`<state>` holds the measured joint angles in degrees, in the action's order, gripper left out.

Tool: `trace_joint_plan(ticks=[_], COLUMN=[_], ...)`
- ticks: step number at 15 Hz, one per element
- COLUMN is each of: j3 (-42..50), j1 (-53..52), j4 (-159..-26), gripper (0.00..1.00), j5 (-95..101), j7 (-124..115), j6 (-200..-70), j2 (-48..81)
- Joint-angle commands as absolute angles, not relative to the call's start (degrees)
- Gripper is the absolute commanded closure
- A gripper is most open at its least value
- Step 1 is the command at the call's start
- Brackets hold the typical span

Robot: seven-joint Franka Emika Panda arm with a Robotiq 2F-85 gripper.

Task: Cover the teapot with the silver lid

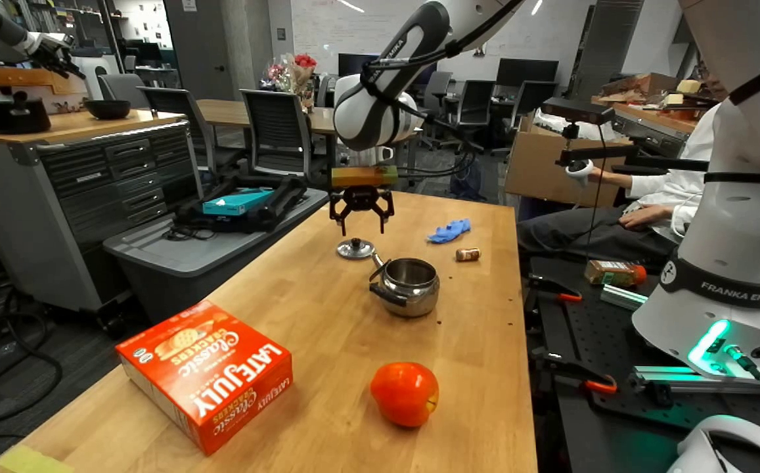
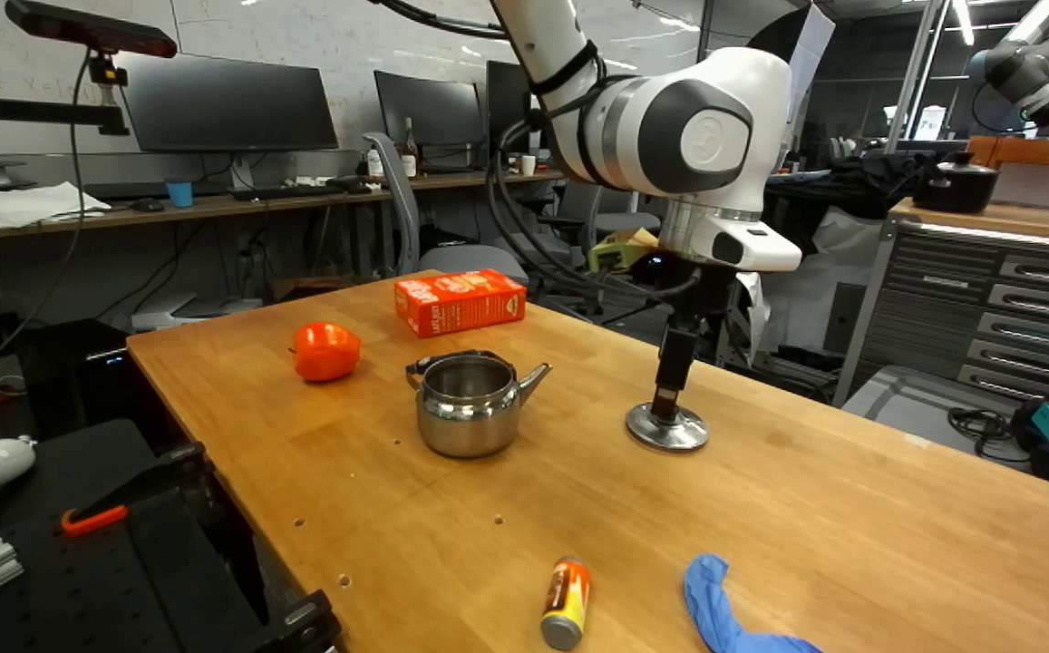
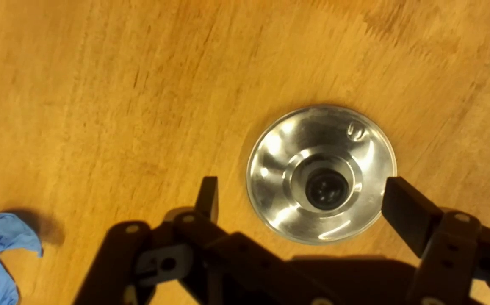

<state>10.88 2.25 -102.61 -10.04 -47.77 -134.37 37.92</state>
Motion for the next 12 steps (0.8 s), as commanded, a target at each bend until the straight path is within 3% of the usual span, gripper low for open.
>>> trace_joint_plan(ticks=[1,12], j3=[11.2,11.1], j1=[1.9,2.3], j4=[-100.5,-98.4], gripper=[0.00,0.02], j5=[-9.5,-10.1], j7=[-49.1,-50.3], j6=[-134.5,-133.3], j2=[39.6,41.6])
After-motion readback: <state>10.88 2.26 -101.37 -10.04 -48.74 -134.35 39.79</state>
